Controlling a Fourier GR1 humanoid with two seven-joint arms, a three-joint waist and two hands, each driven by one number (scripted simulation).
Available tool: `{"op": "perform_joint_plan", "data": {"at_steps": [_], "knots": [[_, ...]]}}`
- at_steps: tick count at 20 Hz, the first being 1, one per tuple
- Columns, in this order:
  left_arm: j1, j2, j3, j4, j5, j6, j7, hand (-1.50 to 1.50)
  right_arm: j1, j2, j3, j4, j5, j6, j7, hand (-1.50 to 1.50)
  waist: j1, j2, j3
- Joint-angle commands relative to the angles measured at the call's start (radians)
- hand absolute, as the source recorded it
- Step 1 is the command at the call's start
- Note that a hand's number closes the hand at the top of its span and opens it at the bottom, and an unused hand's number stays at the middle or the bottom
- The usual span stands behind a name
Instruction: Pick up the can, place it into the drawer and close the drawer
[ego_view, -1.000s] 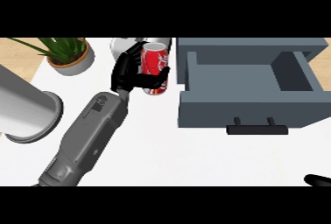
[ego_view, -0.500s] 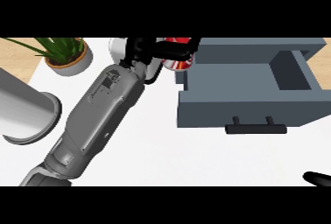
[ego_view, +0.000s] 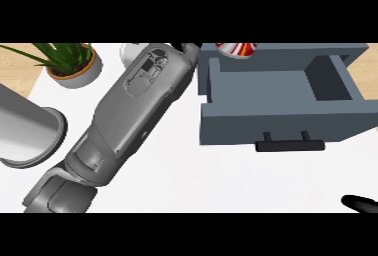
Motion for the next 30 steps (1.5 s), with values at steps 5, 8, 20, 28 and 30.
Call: {"op": "perform_joint_plan", "data": {"at_steps": [5,8,20,28,30], "knots": [[-0.201,-0.009,-0.031,0.196,0.045,0.027,0.023,1.5,-0.006,-0.002,0.011,0.004,0.011,0.002,-0.001,-1.5,-0.026,0.007,0.001],[-0.213,-0.009,-0.09,0.235,0.108,0.082,0.007,1.5,-0.087,-0.066,-0.051,0.063,-0.065,0.018,0.019,-1.5,-0.043,0.011,0.002],[-0.341,-0.009,-0.103,0.423,0.164,0.129,-0.04,-1.5,-0.09,-0.044,0.026,0.031,0.001,0.01,0.031,-1.5,-0.056,0.019,0.002],[-0.346,-0.009,-0.172,0.436,0.206,0.224,-0.059,-1.5,-0.123,-0.087,0.025,0.051,0.036,0.021,0.03,-1.5,-0.071,0.02,0.003],[-0.307,-0.009,-0.184,0.44,0.209,0.224,-0.108,-1.5,-0.14,-0.1,0.046,0.017,0.075,0.019,0.026,-1.5,-0.073,0.021,0.002]]}}
